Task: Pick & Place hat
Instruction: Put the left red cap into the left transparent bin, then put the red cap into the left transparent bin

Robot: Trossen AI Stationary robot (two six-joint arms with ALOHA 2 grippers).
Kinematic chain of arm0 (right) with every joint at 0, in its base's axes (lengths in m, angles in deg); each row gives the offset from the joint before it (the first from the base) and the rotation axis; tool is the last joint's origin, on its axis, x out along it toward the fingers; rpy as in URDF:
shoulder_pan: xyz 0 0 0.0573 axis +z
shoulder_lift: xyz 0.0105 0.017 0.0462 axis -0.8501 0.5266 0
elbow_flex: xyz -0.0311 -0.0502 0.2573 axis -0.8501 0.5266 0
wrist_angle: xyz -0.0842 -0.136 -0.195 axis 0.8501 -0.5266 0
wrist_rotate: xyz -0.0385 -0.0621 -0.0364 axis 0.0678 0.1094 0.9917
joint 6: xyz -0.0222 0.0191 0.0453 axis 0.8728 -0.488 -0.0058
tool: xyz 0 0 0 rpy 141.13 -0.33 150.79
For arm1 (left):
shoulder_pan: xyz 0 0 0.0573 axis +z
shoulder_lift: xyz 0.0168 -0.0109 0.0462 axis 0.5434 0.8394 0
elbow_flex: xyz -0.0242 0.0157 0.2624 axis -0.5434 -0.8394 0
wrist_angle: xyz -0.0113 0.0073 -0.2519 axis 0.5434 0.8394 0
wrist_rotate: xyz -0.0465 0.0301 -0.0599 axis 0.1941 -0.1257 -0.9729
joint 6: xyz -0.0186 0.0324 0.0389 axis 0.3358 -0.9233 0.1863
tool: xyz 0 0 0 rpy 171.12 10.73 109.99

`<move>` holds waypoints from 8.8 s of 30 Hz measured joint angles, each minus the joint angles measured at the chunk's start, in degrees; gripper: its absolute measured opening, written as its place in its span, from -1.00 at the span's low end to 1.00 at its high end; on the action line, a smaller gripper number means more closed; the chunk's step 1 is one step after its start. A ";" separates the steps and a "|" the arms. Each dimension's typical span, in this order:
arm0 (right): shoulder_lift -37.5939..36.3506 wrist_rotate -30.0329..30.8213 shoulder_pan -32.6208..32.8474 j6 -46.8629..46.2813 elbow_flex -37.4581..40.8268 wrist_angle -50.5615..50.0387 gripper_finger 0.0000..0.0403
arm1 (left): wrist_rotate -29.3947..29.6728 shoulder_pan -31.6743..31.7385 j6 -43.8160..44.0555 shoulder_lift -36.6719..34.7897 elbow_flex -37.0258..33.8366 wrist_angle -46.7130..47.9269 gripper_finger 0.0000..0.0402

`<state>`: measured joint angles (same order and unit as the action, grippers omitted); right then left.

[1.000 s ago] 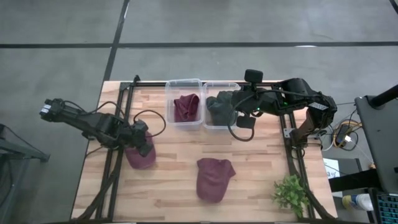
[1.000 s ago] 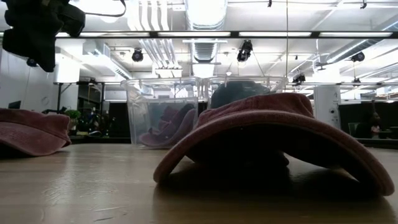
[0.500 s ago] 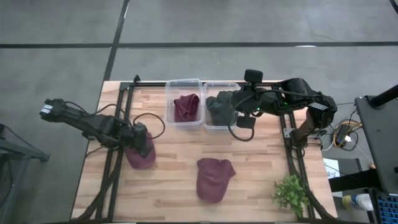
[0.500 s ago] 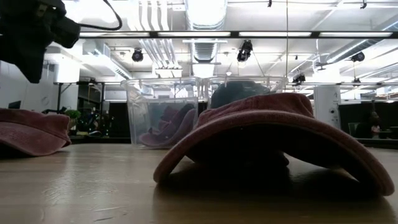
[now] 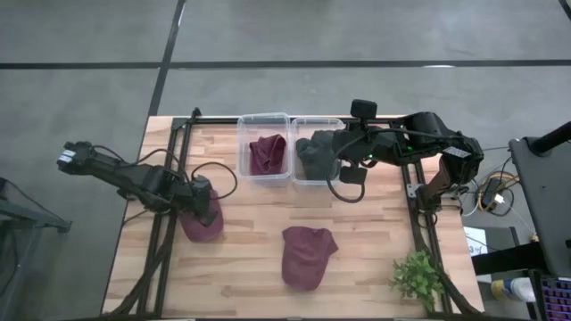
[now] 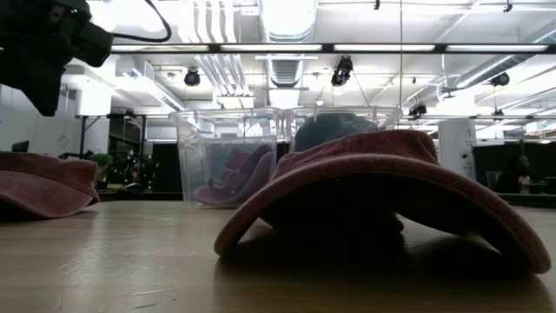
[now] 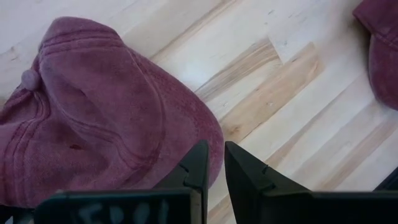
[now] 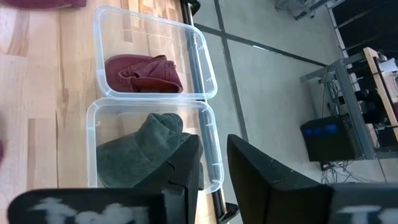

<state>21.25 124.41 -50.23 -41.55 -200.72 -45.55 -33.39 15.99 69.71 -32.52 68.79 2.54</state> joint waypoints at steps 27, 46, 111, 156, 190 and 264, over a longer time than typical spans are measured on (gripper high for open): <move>0.00 -0.09 0.01 0.62 0.00 -0.01 -0.62 | 5.52 0.00 -0.44 0.99 -0.11 -1.34 -0.75; 0.00 -0.07 0.02 2.15 0.00 -0.01 -0.62 | -0.15 0.05 -3.91 4.11 0.29 -1.09 0.13; 0.00 -0.11 0.00 0.37 0.00 0.04 -0.64 | 8.72 0.05 -9.40 19.32 3.83 4.07 -0.99; 0.00 -0.63 0.00 -1.10 0.00 0.06 -0.65 | 41.80 14.77 -56.16 24.44 46.59 -15.27 -1.00; 0.00 -1.46 0.00 -1.59 0.02 -0.01 -0.65 | 17.39 32.54 -50.56 44.31 44.38 -5.15 -1.00; 0.00 -3.13 0.00 -1.19 0.02 -0.01 -0.65 | 15.08 33.18 -53.36 44.13 43.95 -9.19 -0.10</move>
<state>21.25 121.28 -50.24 -42.75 -200.70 -45.55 -18.31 49.17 16.35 11.61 112.74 -6.65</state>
